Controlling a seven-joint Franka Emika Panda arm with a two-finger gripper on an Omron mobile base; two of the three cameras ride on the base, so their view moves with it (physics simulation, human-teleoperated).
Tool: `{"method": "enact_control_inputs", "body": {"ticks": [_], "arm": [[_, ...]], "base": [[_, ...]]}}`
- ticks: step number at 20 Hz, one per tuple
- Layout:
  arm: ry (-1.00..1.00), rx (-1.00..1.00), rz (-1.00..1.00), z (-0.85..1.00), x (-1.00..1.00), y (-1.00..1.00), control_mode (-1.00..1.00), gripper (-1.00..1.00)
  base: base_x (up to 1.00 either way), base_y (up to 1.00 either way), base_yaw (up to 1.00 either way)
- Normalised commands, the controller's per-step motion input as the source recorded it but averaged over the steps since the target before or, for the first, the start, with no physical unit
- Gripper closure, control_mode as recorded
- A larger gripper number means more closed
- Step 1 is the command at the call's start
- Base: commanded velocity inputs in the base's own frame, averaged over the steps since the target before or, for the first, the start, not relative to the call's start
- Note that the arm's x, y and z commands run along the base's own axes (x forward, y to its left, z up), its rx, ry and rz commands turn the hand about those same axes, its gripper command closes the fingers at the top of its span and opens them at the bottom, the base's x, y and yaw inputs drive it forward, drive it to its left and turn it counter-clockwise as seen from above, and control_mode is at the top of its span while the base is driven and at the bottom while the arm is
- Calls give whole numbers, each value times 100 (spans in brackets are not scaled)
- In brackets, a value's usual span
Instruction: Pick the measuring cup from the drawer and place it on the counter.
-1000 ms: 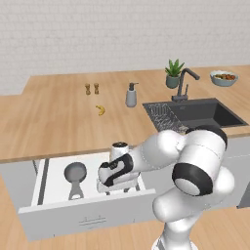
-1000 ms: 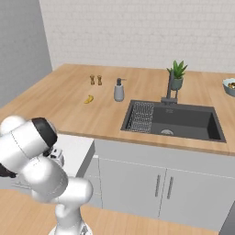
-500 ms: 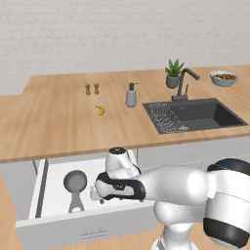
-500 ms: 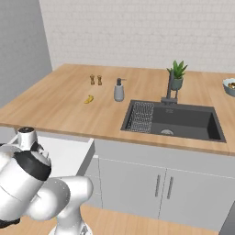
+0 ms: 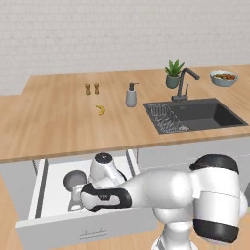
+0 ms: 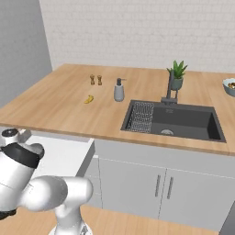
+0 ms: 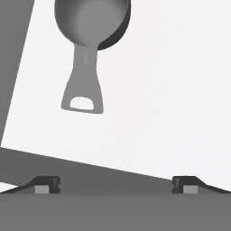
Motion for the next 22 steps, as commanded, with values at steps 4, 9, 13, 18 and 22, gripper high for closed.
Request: {"method": "enact_control_inputs", "body": {"ticks": [4,9,13,18,22], "arm": [[6,0,-5,0,79,42,-100,-100],[7,0,-4,0,62,29,-100,-100],[0,-1,0,-9,24,41,-100,-100],[0,-3,0,-18,23,38,-100,-100],[0,-3,0,-29,23,3,-100,-100]], "base": [[0,0,0],[0,0,0],[0,0,0],[0,0,0],[0,0,0]]}}
